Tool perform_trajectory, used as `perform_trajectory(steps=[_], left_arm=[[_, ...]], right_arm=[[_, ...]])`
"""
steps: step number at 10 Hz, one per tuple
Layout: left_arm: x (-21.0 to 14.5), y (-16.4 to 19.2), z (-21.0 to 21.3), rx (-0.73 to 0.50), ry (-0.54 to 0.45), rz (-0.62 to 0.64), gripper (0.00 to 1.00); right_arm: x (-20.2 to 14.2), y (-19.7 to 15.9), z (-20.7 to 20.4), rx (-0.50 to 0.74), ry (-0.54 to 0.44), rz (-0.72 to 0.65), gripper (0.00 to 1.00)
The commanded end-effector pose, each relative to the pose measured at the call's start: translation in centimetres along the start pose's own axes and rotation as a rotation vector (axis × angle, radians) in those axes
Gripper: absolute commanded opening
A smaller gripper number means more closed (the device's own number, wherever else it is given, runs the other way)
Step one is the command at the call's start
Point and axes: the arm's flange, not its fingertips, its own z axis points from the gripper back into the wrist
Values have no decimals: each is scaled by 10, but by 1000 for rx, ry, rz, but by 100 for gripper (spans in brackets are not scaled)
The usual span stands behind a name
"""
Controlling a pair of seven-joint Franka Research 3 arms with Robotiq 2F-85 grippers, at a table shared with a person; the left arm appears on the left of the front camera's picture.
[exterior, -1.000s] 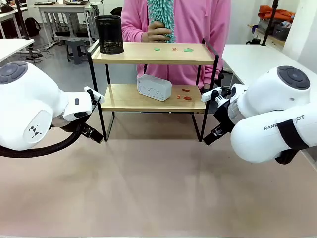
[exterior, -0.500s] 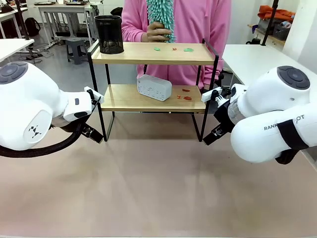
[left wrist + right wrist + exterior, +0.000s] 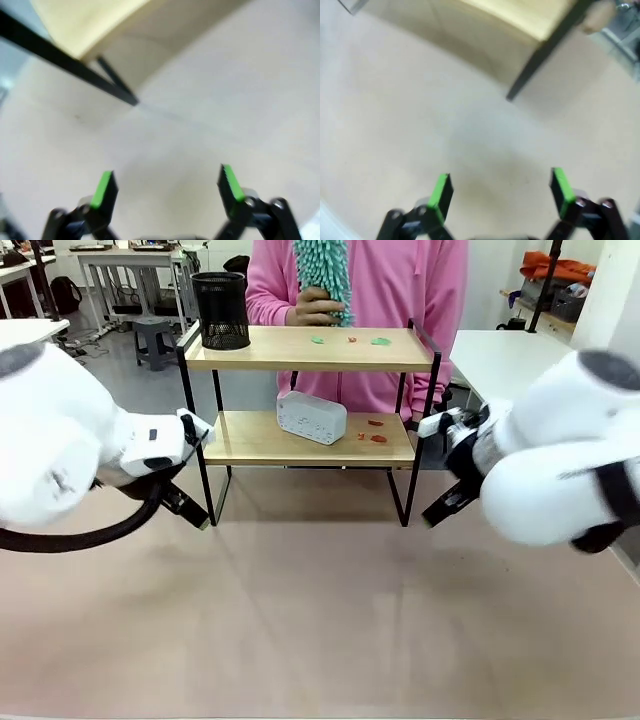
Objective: Clean the shelf.
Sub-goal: Pick up the Duster from the human.
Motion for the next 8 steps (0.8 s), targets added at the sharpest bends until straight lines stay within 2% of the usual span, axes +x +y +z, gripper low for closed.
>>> perform_trajectory(steps=[1,2,3,4,5,6,7,8], left_arm=[[-70,17,106,-181,-51,-65,100],[-99,39,143,-271,-175,16,100],[-129,70,171,-330,-330,167,100],[-170,109,190,-417,-540,370,100],[-213,139,195,-465,-690,552,100],[-253,162,182,-558,-865,769,100],[-279,172,160,-600,-951,972,100],[-286,180,135,-641,-921,1168,100]], right_arm=[[-40,-33,116,89,-46,-267,100],[-65,-63,156,241,-131,-416,100],[-98,-96,187,379,-245,-590,100],[-146,-139,207,582,-412,-774,100],[-194,-172,208,711,-560,-952,100],[-238,-194,197,764,-656,-1135,100],[-269,-199,179,762,-689,-1230,100],[-285,-198,155,715,-657,-1327,100]])
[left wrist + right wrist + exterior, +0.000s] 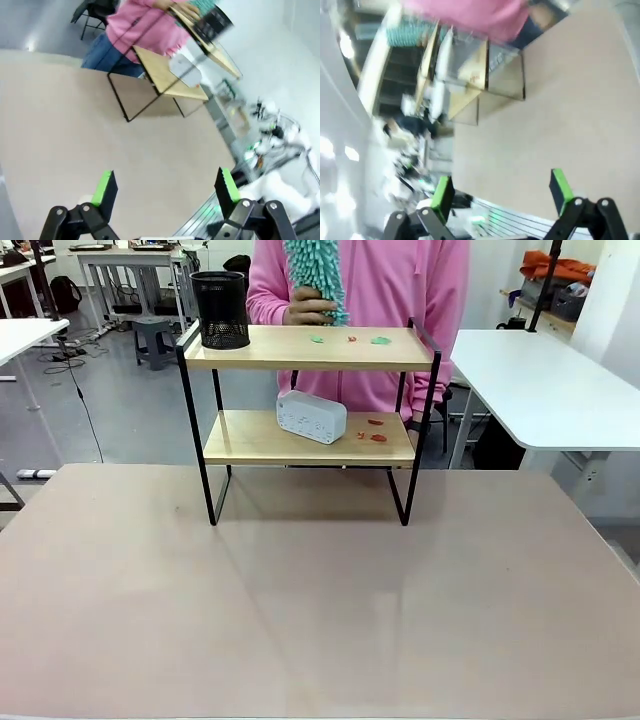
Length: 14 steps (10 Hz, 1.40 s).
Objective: Clean the shelf.
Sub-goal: Pick up the Duster from the human.
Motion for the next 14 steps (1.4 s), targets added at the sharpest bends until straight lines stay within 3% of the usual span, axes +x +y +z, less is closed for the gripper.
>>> perform_trajectory(steps=[1,11,12,13,14], left_arm=[[22,-46,-21,14,88,-161,100],[22,-46,-21,14,88,-161,100],[17,-44,-19,25,91,-139,100],[22,-46,-19,-169,239,-78,100],[46,-37,-16,-157,204,52,100]], right_arm=[[-1,45,-21,-41,87,155,100],[-1,45,-21,-41,87,155,100],[-1,45,-21,-41,87,155,100],[-1,45,-21,-41,87,155,100],[-1,45,-21,-41,87,155,100]])
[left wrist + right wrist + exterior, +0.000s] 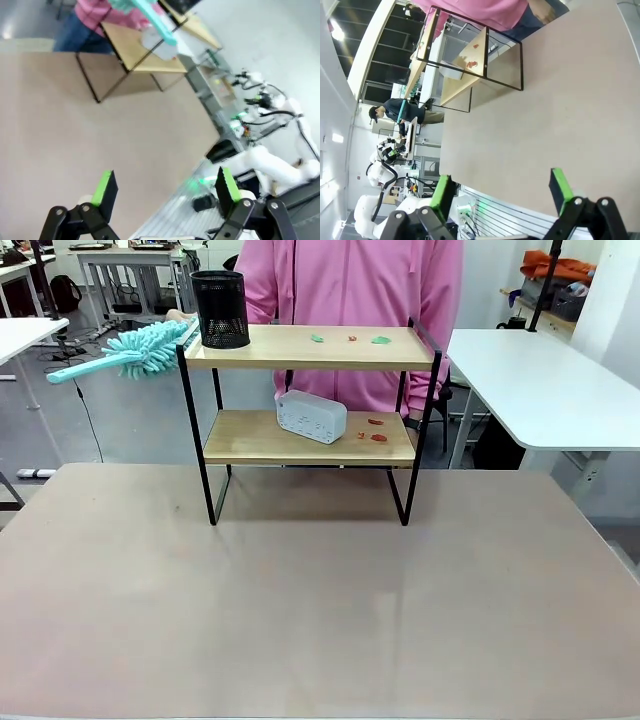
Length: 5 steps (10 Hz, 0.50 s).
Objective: Clean the shelf.
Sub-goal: Pick up the Duster from the human.
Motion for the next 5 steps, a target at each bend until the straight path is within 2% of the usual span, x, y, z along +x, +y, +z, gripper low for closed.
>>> perform_trajectory(steps=[1,3,4,5], left_arm=[[57,19,22,-188,32,272,100],[114,38,8,-213,0,346,100],[134,46,-5,-267,1,371,100],[150,57,-23,-345,56,415,100]], right_arm=[[3,2,1,16,-9,25,100],[3,2,1,16,-9,25,100],[3,2,1,16,-9,25,100],[3,2,1,16,-9,25,100]])
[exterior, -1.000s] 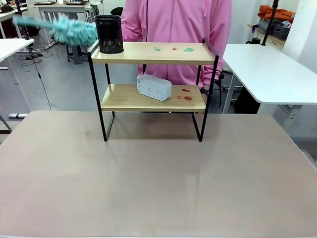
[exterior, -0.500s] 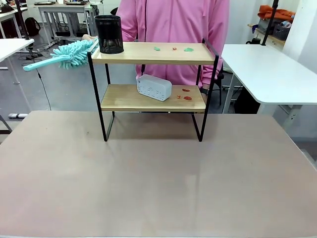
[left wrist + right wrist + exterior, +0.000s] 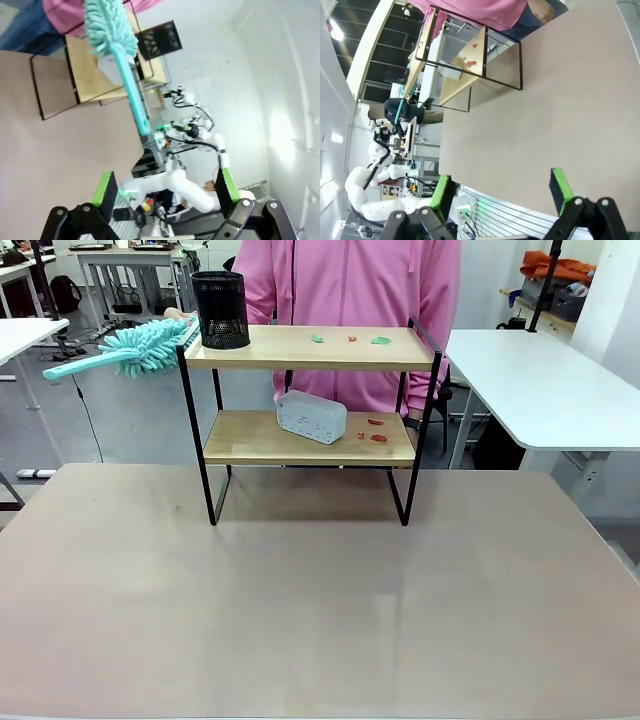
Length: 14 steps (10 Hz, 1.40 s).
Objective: Clean the shelf.
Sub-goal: Pick up the Duster from the human.
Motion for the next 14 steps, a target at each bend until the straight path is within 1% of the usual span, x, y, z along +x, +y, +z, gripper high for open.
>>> perform_trajectory(steps=[1,2,3,4,5,9,11,14], left_arm=[[31,10,-12,-45,28,101,100],[44,24,-26,-37,41,139,100],[55,36,-44,-25,75,180,100],[63,45,-65,-41,118,221,100],[70,50,-84,-67,156,248,100],[82,59,-155,-65,267,317,100],[80,60,-163,-53,261,315,100],[79,58,-161,-31,215,296,100]], right_arm=[[3,2,1,20,-11,26,100],[3,2,1,20,-11,26,100],[3,2,1,20,-11,26,100],[3,2,1,20,-11,26,100],[3,2,1,20,-11,26,100],[3,2,1,20,-11,26,100],[3,2,1,20,-11,26,100],[3,2,1,20,-11,26,100]])
